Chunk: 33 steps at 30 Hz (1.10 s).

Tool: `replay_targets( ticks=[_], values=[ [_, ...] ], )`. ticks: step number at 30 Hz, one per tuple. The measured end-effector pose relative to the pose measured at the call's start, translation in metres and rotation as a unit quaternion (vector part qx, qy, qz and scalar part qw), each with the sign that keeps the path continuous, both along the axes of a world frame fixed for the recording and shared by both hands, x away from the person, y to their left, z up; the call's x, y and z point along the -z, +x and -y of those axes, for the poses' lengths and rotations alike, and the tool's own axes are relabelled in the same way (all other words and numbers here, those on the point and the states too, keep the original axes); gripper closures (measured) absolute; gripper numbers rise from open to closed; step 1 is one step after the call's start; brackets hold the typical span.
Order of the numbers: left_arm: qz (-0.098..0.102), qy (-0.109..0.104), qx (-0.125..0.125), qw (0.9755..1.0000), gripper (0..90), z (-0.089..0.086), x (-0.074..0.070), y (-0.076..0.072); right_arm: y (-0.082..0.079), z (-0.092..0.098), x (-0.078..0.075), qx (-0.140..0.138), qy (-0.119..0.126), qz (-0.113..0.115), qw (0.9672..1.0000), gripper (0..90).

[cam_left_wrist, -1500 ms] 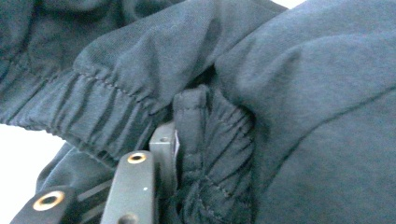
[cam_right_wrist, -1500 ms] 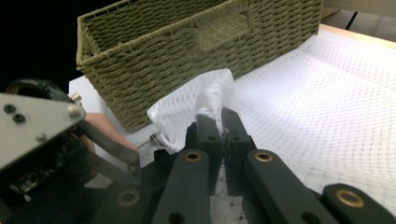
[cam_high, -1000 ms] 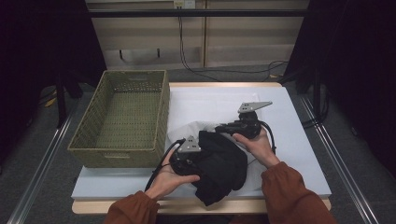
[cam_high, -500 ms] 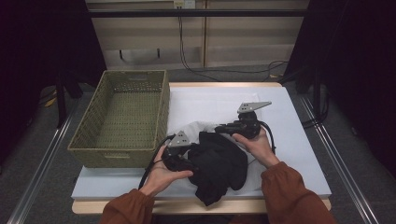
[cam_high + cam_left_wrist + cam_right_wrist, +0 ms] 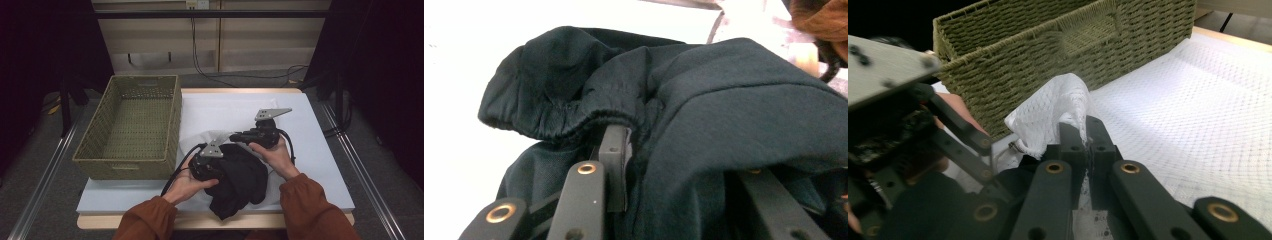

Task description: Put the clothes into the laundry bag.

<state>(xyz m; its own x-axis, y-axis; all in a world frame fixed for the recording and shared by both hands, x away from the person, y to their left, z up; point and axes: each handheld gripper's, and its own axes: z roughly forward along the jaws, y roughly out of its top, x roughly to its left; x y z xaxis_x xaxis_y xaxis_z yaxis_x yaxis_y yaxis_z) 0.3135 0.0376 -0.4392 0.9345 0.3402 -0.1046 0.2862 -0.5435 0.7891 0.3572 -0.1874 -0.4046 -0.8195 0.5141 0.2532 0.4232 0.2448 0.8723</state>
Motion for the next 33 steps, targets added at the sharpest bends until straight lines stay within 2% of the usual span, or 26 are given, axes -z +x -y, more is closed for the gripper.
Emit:
replay_targets(
  ticks=[3,4,9,13,16,19,20,21,23,25,33],
  values=[
    [-0.001,-0.012,-0.017,0.9998,65.2,-0.001,-0.001,0.003,-0.001,0.002,-0.002,0.001,0.003,0.003,1.0,88.7],
    [-0.004,-0.027,-0.022,0.9994,65.4,-0.002,-0.002,0.005,-0.001,0.003,-0.003,0.0,0.004,0.003,1.0,88.7],
    [0.007,-0.037,-0.045,0.9983,65.9,-0.003,-0.008,0.009,-0.002,0.002,-0.004,-0.001,0.005,0.003,1.0,88.7],
    [0.013,-0.023,-0.06,0.9978,65.6,-0.002,0.003,0.013,-0.004,0.001,-0.005,-0.002,0.004,0.004,1.0,88.7],
    [0.012,-0.025,-0.069,0.9972,65.2,-0.002,0.009,0.015,-0.005,0.0,-0.006,-0.005,0.002,0.006,1.0,88.7],
    [0.022,-0.018,-0.072,0.997,64.5,-0.002,0.01,0.014,-0.006,0.0,-0.004,-0.006,-0.001,0.003,1.0,88.7],
    [0.022,-0.021,-0.069,0.9971,64.1,-0.002,0.012,0.015,-0.006,0.001,-0.003,-0.004,-0.003,0.0,1.0,88.7],
    [0.019,-0.018,-0.071,0.9971,63.2,-0.002,0.013,0.015,-0.006,0.001,-0.002,-0.004,-0.003,-0.001,1.0,88.7],
    [0.006,-0.027,-0.077,0.9966,60.4,-0.004,0.015,0.017,-0.007,0.002,0.0,-0.002,-0.006,-0.005,1.0,88.7],
    [0.0,-0.032,-0.074,0.9968,58.7,-0.006,0.015,0.018,-0.006,0.003,0.002,-0.001,-0.008,-0.007,0.9999,88.7],
    [0.007,-0.038,-0.068,0.997,44.3,-0.014,0.004,0.009,-0.005,0.003,0.004,-0.002,-0.01,-0.009,0.9999,88.7]
  ],
)
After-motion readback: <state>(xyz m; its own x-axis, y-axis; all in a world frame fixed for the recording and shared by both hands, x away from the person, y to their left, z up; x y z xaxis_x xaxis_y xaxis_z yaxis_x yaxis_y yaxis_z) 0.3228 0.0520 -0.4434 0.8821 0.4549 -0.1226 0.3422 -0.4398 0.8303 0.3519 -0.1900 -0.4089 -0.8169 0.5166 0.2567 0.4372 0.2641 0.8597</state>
